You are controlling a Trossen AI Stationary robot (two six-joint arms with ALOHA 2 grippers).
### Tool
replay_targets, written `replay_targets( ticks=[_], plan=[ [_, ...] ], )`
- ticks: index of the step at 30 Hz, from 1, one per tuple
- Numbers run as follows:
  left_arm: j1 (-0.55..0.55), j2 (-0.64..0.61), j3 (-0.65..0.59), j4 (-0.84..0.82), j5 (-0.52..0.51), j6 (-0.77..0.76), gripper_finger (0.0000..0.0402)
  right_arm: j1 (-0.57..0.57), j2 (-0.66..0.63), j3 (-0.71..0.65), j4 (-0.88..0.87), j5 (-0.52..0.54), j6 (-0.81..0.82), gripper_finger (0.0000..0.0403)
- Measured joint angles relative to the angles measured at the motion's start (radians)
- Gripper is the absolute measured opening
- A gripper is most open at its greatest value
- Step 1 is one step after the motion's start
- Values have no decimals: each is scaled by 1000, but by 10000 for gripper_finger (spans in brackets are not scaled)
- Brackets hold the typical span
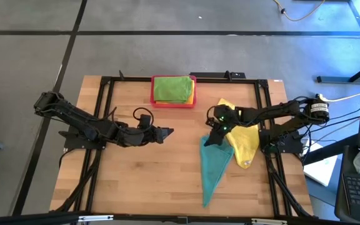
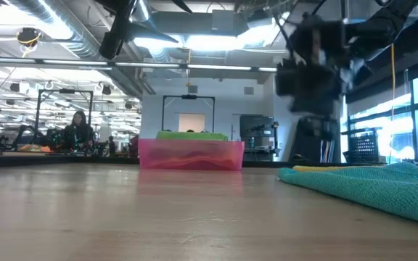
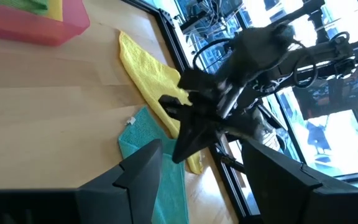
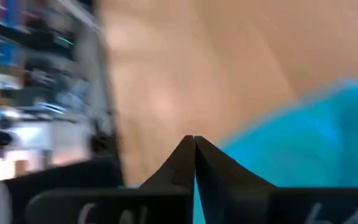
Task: Fold microfiber towels
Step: Fold the blue microfiber cloth
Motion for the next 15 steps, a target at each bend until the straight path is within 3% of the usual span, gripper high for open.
replay_targets(
  ticks=[9, 15],
  plan=[
    [-5, 0, 0, 0, 0, 8, 214, -69, 0, 0, -451, 46, -208, 109],
    [-6, 0, 0, 0, 9, 35, 214, -64, 0, 0, -514, -6, -254, 134]
  ],
)
